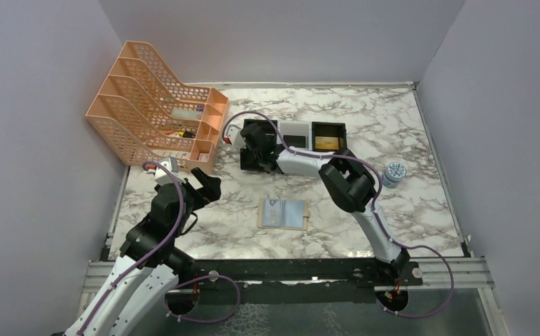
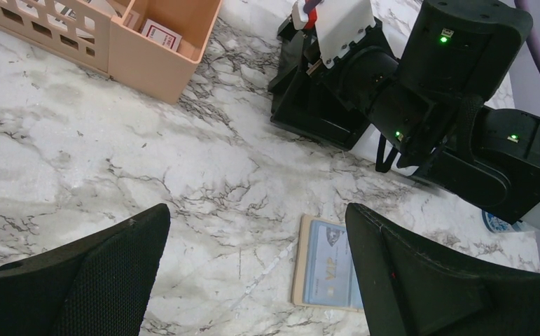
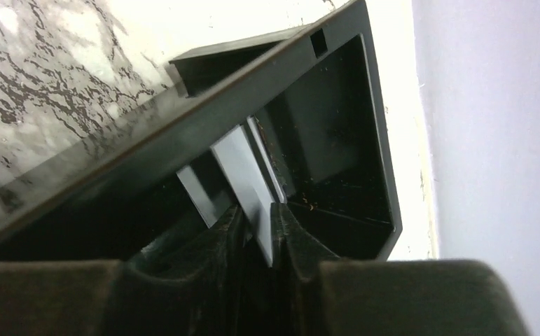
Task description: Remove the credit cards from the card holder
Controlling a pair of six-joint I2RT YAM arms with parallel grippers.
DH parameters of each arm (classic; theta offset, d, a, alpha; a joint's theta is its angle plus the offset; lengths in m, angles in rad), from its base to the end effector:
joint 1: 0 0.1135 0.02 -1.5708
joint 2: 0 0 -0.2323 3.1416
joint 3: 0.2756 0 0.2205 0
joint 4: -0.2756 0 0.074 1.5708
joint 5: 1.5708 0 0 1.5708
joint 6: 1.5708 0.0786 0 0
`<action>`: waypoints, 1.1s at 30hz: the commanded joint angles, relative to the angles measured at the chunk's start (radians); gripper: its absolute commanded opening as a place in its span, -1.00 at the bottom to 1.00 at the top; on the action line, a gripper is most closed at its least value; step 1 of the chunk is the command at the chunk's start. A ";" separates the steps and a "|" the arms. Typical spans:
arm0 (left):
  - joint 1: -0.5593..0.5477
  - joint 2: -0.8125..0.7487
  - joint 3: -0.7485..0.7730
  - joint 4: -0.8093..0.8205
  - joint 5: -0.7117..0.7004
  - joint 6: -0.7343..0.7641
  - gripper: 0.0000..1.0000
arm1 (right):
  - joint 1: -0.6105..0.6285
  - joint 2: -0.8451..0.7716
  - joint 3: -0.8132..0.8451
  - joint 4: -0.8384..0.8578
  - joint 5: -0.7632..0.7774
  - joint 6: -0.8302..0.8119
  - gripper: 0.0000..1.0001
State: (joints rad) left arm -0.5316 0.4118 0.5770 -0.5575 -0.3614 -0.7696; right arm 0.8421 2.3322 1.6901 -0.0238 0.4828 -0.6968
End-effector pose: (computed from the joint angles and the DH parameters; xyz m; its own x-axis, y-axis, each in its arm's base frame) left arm 0.1372 -0.0485 0.2442 -0.3707 -0.5371 -0.7577 -0.0910 0.8329 -0.5459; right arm 0.3596 0.3480 0.1139 -0.0474 -0.9067 -0.4190 -0.5843 0.3654 -0.7246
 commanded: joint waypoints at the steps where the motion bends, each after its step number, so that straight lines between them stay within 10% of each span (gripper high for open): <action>1: -0.002 -0.022 -0.010 -0.004 -0.030 -0.009 0.98 | -0.008 -0.019 -0.005 -0.008 -0.020 -0.009 -0.50; 17: -0.001 -0.013 -0.007 0.000 -0.008 -0.004 0.98 | -0.009 -0.057 -0.021 -0.015 -0.084 0.051 0.30; 33: -0.001 0.079 -0.020 0.072 0.128 0.051 0.98 | -0.011 -0.409 -0.310 0.193 -0.236 0.413 0.44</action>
State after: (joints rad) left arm -0.5316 0.4534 0.5755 -0.5419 -0.3237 -0.7544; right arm 0.8291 2.0956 1.5112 0.0277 0.3008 -0.4786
